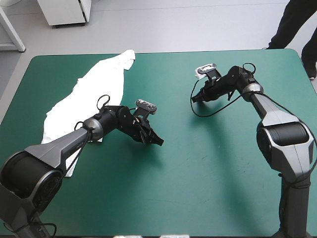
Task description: Fold the cloth
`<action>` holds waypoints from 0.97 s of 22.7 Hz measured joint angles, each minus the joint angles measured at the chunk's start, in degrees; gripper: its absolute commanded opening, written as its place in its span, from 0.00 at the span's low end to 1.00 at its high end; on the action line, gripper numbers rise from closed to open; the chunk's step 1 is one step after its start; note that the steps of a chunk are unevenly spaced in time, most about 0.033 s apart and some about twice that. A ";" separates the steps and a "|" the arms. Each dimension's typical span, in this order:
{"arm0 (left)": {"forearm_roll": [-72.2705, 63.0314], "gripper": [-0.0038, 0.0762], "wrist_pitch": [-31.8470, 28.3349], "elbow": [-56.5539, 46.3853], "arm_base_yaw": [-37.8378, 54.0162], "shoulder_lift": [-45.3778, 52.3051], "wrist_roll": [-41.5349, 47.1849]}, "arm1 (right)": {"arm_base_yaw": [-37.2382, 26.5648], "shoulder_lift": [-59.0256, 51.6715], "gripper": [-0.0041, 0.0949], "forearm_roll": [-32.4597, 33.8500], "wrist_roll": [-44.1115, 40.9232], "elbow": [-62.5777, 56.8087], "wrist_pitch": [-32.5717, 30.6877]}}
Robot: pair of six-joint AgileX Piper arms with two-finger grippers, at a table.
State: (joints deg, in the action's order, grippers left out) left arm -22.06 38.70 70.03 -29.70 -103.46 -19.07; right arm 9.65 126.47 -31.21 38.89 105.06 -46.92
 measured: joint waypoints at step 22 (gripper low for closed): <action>6.12 0.05 8.84 2.28 0.00 15.65 1.63 | -7.73 -20.31 0.14 5.90 -5.23 3.74 -19.23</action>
State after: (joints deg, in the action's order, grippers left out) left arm -15.94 47.54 72.30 -29.70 -87.81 -17.44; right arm 1.91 106.16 -25.31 33.65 108.80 -66.14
